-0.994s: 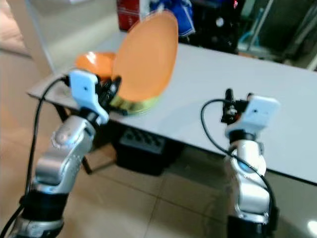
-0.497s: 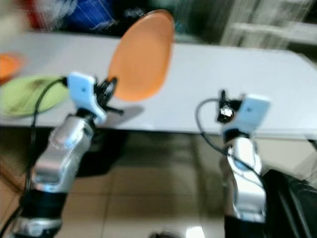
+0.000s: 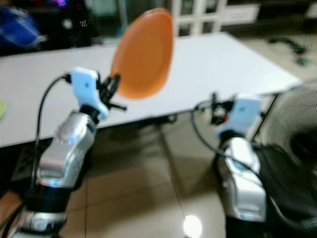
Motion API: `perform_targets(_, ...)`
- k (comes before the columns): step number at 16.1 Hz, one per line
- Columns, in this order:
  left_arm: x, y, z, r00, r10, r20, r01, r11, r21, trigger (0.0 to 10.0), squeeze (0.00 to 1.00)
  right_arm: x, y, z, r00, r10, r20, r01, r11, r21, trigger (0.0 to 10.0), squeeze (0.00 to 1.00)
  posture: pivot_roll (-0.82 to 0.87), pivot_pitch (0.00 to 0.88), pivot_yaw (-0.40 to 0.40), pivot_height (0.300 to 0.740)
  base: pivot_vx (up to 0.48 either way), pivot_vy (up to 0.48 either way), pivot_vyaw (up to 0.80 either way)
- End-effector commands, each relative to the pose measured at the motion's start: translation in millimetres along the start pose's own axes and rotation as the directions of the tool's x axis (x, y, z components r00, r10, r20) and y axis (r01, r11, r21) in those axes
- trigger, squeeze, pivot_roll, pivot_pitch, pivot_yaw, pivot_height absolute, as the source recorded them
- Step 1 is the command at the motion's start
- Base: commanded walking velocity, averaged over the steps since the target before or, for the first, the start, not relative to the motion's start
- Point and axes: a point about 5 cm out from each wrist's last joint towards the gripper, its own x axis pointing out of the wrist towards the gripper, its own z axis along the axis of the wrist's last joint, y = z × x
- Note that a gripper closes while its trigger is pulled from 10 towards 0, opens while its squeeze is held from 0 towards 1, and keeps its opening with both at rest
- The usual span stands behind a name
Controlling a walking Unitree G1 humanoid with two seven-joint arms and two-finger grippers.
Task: Setting the table
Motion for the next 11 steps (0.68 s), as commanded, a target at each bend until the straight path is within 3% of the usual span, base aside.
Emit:
perform_targets(1,1.4,9.1,11.2,0.998,0.049,0.04,-0.049,0.999,0.001,10.0,0.0,1.6,8.8,5.0,0.998,0.055,0.007,-0.056,0.998,0.006,10.0,0.0,-0.03,0.0,0.015,0.74,0.0,0.0,0.0)
perform_targets(3,-2.3,15.2,8.5,0.997,0.077,0.012,-0.077,0.995,0.061,10.0,0.0,0.7,17.1,2.8,0.994,0.109,-0.01,-0.108,0.994,0.016,10.0,0.0,-0.03,0.0,0.014,0.74,0.0,0.0,0.0)
perform_targets(6,-12.5,21.5,5.2,0.995,0.097,0.006,-0.097,0.993,0.074,10.0,0.0,0.2,21.8,-1.7,0.988,0.149,-0.047,-0.15,0.988,-0.034,10.0,0.0,-0.02,0.0,0.005,0.74,0.104,0.0,0.0)
perform_targets(10,-20.0,22.6,1.2,0.995,0.103,-0.018,-0.101,0.991,0.086,10.0,0.0,0.5,23.4,-3.2,0.985,0.16,-0.061,-0.163,0.986,-0.04,10.0,0.0,-0.02,0.0,-0.002,0.74,0.384,0.0,0.76)
perform_targets(11,-21.7,22.1,-1.9,0.995,0.097,-0.036,-0.093,0.991,0.096,10.0,0.0,0.5,22.6,-4.2,0.986,0.152,-0.065,-0.154,0.988,-0.028,10.0,0.0,-0.01,0.0,-0.003,0.74,0.412,0.0,0.0)
